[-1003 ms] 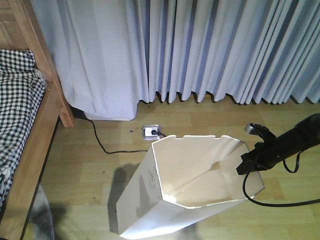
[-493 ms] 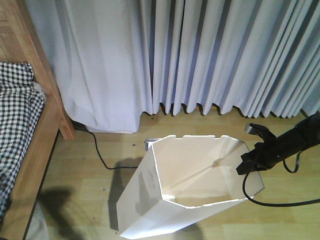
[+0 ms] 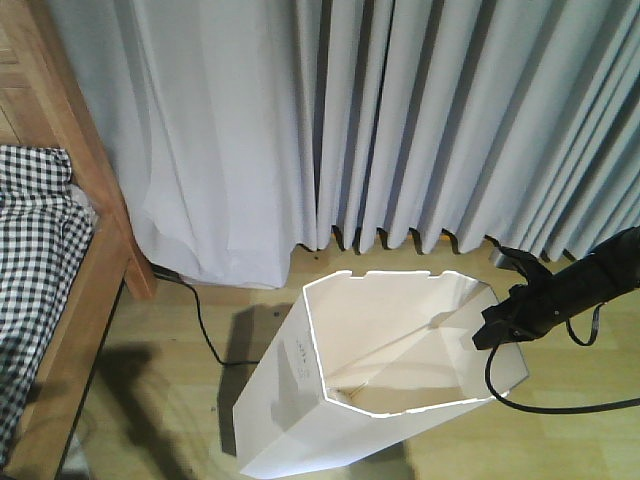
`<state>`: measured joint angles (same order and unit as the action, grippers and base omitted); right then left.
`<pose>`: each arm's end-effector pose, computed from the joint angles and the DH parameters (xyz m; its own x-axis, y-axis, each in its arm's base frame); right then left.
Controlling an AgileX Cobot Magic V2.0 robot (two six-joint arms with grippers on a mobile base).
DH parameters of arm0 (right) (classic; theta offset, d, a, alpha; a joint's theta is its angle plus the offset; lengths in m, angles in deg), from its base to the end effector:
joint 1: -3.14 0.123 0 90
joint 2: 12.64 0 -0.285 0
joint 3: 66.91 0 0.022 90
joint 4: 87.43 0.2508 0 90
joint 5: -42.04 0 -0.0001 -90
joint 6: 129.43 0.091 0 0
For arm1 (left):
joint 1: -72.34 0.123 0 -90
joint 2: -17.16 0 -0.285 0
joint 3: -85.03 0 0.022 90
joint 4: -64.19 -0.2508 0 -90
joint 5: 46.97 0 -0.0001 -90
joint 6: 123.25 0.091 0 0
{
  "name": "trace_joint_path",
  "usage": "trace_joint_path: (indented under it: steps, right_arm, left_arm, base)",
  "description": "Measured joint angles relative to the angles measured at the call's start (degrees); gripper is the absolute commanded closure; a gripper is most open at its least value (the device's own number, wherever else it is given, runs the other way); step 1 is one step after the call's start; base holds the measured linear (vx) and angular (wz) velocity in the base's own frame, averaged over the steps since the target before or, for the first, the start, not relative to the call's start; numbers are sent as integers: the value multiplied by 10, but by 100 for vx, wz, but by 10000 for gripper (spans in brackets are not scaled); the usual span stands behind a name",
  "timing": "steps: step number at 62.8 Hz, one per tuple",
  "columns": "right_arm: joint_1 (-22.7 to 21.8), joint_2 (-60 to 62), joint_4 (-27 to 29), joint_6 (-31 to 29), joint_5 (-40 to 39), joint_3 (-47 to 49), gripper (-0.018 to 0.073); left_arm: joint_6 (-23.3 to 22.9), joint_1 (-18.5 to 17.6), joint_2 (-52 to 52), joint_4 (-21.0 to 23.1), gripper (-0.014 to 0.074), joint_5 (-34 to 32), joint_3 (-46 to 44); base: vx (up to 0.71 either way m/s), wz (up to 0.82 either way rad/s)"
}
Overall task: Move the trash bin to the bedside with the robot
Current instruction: 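Drive closer to the bed head, keeping the bin raised in the right gripper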
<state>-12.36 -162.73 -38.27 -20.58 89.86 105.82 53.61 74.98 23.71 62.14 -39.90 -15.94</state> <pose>0.3477 -0.0434 -0.0312 -0.9733 -0.2020 -0.1092 -0.2274 0.7812 0.5814 0.0560 0.0030 0.1925 -0.0451 -0.0214 -0.9988 -0.0513 0.9985 -0.0191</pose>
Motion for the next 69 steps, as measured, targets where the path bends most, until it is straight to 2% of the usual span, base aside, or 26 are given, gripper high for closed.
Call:
trace_joint_path:
  steps: [69]
  right_arm:
    - [0, 0, 0, 0, -1, 0, 564]
  left_arm:
    - [0, 0, 0, 0, 603, 0, 0]
  base:
    - [7, 1]
